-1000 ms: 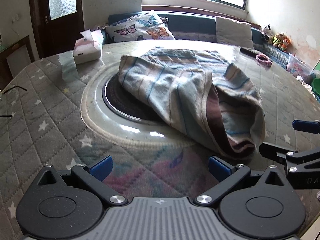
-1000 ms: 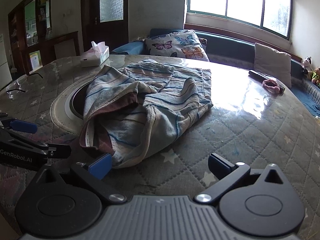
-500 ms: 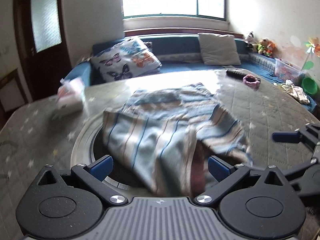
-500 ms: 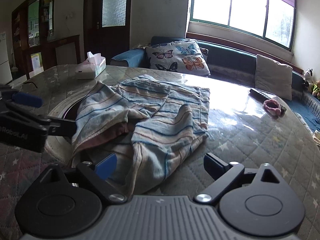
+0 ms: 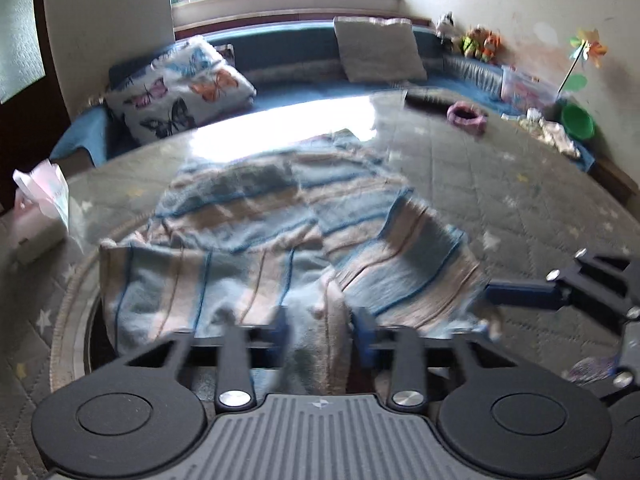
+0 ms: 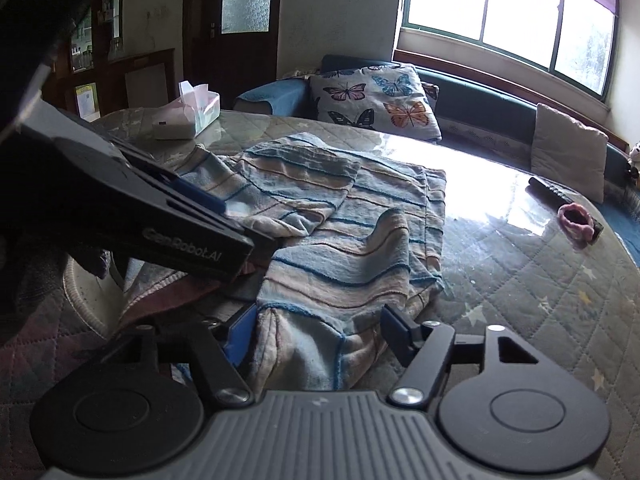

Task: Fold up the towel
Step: 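Grasp the shirt edges with both grippers and lift to unfold it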

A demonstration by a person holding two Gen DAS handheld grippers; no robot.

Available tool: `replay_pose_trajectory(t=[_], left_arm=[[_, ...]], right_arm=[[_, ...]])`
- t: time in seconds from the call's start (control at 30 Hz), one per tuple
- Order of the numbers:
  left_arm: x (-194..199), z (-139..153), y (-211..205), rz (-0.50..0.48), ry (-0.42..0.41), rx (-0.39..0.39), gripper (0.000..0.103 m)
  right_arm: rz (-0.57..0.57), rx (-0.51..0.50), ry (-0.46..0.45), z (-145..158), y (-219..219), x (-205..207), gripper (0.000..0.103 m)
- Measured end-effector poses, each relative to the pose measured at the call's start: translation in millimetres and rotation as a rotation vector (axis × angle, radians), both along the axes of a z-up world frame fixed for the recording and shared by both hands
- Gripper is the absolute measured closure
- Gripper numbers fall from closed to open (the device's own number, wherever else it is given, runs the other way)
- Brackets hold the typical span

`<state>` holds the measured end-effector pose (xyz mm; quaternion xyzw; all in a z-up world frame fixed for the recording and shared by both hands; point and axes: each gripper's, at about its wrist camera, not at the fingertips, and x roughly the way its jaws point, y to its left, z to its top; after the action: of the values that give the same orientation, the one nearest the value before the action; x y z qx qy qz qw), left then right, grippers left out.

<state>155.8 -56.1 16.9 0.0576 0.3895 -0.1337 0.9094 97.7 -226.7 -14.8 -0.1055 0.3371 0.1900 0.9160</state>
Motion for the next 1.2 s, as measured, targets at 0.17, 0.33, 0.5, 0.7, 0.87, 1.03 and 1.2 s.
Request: replay_pose_trajectory(t=[0.17,0.33,0.5,0.7,0.87,1.03,1.2], left_arm=[[-21.0,10.3,26.8,0.085,-0.039,-0.031,0.095],[-41.9,20.5,53.7,0.170,-0.077,-0.062,0.095],[-70.0,26.9,82.0,0.250,-0.097,-0.092,0.096],[-103.4,12.9,101.8,0.280,-0.055,-0.069,0.096],[-114.0,10.4,100.7,0.256,-0.051,-0.022,0.090],[-114.1,20.3,76.9,0.153,-0.130,0.029,0.058],[-96.6,16.3,42.3,0.024,-0.168,0.079,0.058]], right_arm=[[0.023,-0.027,-0.010,-1.4,5.6,2.6,0.043],[0.058,-0.057,-0.034,-0.2,17.3,-0.3,0.044],[0.085,-0.087,-0.054,-0.6,31.2,-3.6,0.045],[0.073,-0.093,-0.034,-6.9,42.1,15.3,0.052],[0.049,-0.096,0.001,-15.8,43.3,33.9,0.067],[0.013,-0.059,-0.005,-8.8,26.5,33.9,0.092],[-0.053,-0.017,-0.048,8.1,0.8,27.2,0.099]])
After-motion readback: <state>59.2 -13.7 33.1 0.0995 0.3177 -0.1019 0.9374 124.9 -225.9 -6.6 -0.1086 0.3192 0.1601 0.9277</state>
